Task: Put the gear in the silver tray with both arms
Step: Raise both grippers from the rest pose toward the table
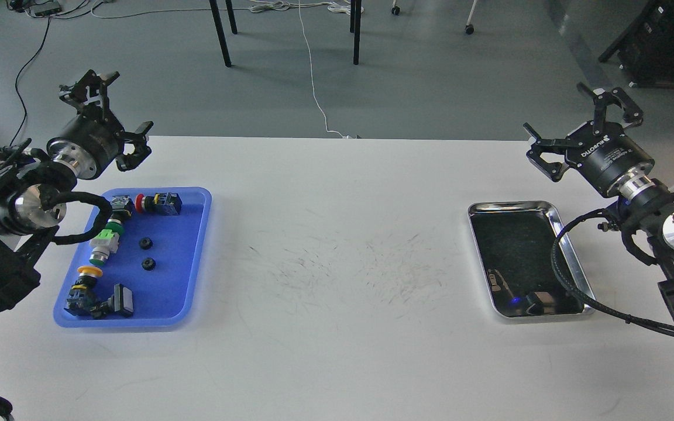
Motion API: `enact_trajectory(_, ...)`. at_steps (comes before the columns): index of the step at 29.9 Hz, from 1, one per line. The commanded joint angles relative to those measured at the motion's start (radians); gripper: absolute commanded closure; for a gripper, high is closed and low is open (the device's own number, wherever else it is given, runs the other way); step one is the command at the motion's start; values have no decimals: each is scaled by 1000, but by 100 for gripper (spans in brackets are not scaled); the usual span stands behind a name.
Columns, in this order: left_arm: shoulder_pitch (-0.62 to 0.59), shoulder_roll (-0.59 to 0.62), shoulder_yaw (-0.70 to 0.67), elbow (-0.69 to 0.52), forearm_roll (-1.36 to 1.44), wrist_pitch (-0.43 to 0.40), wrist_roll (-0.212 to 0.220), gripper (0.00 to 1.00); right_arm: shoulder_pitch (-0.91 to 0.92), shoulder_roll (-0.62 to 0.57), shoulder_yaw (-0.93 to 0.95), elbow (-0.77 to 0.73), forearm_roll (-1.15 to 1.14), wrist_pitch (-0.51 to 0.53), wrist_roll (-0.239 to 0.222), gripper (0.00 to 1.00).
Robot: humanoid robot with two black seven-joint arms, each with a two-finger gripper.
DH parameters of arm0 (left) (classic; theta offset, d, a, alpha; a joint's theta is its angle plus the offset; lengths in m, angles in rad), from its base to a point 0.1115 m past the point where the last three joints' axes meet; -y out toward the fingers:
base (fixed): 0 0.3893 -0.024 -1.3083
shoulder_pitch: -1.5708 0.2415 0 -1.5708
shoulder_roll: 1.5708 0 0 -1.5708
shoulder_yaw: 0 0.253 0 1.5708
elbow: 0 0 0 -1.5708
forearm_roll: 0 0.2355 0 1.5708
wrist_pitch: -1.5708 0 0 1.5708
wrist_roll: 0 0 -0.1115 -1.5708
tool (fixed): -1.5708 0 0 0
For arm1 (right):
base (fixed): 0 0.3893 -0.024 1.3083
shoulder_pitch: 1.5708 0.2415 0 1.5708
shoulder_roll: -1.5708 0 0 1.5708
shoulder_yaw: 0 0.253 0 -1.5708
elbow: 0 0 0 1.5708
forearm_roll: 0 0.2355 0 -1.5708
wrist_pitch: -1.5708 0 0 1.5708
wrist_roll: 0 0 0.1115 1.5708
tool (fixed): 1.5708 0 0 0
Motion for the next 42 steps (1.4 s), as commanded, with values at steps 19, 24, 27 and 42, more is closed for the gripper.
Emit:
enact_trajectory(19,1,-12,-92,78,-6,-5,-2,2,-8,-4,-9,5,1,6,3,1)
enact_trajectory(24,-2,-12,-89,78,-6,-13,-2,2,-14,-6,-11,4,1,-5,11,1)
enact_trajectory(27,-2,-6,-83,80,-4,-13,-3,2,-11,-4,-26,-1,-2,-3,11,1)
enact_trajectory(42,-13,89,-38,25,133,-33,9,2,24,-7,-51,-4,-2,-20,7,1)
